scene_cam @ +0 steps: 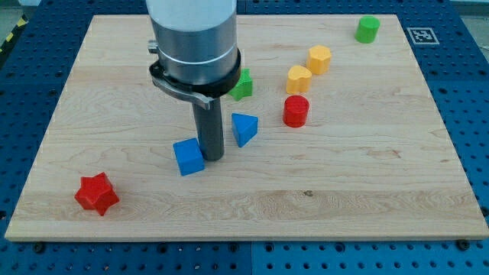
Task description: Push the blue triangle towards the left side
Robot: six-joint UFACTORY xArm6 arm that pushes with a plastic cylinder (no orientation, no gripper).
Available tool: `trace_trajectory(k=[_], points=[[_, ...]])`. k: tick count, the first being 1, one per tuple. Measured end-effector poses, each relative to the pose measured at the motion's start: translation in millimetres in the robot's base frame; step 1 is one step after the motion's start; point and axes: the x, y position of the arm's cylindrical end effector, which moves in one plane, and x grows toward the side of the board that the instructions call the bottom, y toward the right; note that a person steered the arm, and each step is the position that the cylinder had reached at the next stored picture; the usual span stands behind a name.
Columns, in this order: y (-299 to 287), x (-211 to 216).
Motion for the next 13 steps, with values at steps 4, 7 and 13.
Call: trace_trajectory(k=[4,7,13], points=[[-6,0],[96,6],[87,-41]])
